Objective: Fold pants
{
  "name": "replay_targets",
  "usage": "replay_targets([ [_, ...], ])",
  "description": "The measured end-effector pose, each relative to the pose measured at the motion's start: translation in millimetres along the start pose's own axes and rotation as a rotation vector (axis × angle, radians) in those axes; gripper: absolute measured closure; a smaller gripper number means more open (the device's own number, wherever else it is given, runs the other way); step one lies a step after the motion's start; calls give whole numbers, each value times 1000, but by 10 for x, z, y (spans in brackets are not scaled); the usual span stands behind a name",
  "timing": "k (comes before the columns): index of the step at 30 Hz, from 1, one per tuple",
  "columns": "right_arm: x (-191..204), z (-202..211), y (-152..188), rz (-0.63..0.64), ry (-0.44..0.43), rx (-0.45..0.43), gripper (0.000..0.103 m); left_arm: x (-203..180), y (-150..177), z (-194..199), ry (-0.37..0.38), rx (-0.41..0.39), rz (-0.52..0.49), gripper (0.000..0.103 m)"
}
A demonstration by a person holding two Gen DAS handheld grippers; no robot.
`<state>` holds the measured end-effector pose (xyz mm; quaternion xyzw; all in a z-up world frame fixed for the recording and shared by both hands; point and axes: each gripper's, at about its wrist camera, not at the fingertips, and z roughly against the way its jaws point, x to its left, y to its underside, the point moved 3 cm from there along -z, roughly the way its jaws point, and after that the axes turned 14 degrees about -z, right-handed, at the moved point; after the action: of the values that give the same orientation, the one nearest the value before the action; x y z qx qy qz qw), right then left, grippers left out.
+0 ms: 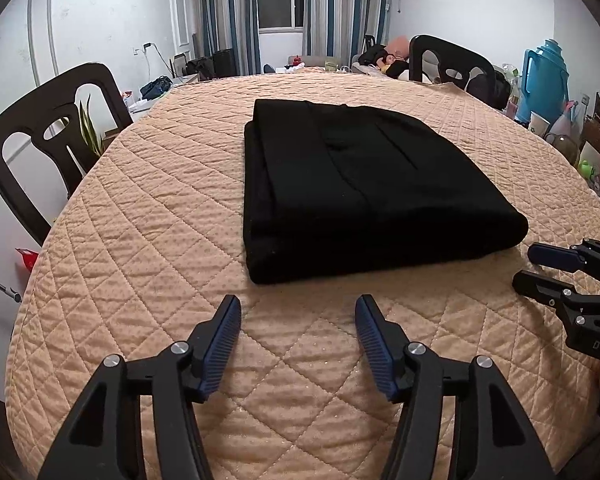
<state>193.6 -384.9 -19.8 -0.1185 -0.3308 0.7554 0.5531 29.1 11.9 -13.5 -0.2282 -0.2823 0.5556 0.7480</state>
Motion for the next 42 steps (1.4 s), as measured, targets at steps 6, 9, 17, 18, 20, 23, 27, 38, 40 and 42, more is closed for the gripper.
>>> replay_targets([
  [6, 7, 6, -5, -3, -3, 1, 59, 0, -1, -3, -2, 3, -3, 35],
  [9, 12, 7, -7, 3, 4, 0, 59, -1, 3, -13, -1, 4, -2, 35],
  [17, 5, 9, -1, 4, 5, 0, 58, 8, 15, -26, -3, 8, -3, 31],
  [18, 0, 9, -2, 4, 4, 0, 58, 7, 17, -29, 0, 11, -4, 26],
  [20, 4, 10, -2, 0, 0, 2, 58, -3, 19, -41, 3, 22, -11, 22],
  [23, -3, 11, 2, 0, -1, 2, 58, 3, 22, -38, 3, 24, -8, 21],
  [27, -1, 15, 10, 1, 1, 1, 58, 7, 23, -34, 2, 25, -8, 21],
  [38, 2, 16, 8, 3, 2, 1, 58, 10, 23, -32, 3, 26, -7, 21],
  [40, 2, 17, 8, 2, 2, 1, 58, 7, 21, -32, 2, 26, -8, 21],
  [42, 3, 17, 8, 2, 2, 1, 58, 9, 20, -33, 3, 26, -7, 21],
])
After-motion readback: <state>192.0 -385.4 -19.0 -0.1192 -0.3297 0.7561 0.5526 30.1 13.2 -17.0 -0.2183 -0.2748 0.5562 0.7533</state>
